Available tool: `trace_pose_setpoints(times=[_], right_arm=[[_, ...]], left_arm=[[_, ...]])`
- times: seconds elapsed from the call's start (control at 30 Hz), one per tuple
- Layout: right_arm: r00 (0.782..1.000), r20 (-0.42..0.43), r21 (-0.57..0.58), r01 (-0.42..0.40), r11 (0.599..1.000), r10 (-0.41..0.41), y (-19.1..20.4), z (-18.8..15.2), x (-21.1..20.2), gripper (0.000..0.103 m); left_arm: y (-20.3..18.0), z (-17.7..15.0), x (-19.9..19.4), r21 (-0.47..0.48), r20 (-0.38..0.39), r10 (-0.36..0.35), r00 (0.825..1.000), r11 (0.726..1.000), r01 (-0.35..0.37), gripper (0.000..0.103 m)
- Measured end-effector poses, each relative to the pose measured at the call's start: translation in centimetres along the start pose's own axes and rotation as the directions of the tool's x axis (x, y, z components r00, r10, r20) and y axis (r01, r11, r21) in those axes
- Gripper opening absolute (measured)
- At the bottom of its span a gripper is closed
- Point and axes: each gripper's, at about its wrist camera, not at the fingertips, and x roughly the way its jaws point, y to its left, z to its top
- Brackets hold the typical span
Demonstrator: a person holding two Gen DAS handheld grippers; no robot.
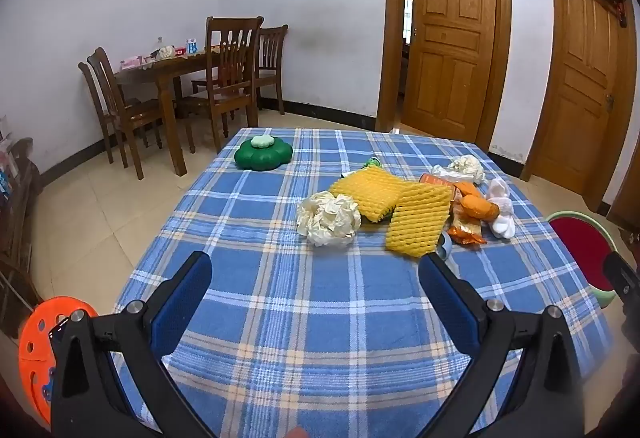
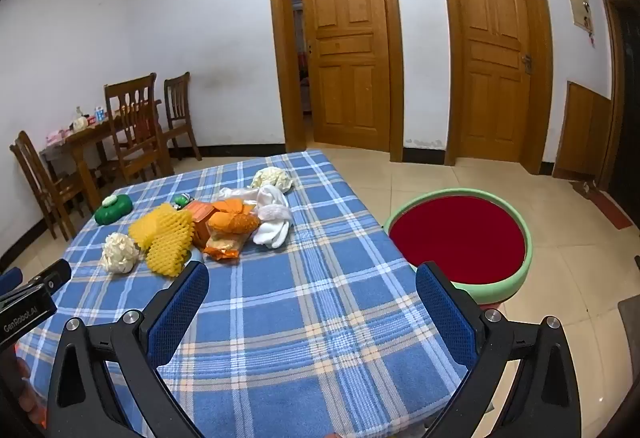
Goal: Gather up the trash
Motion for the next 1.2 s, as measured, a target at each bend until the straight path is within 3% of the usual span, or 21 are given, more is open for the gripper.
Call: trace_pose_setpoints(times=[1.2], right_arm=[[1.000, -0.011, 0.000, -0.005, 1.000, 0.005, 0.17, -0.15, 0.20, 0.103]], left_arm=[[0.31, -0.09, 0.34, -0.008, -0.020, -0.004, 1.000, 1.000, 0.003, 0.102]])
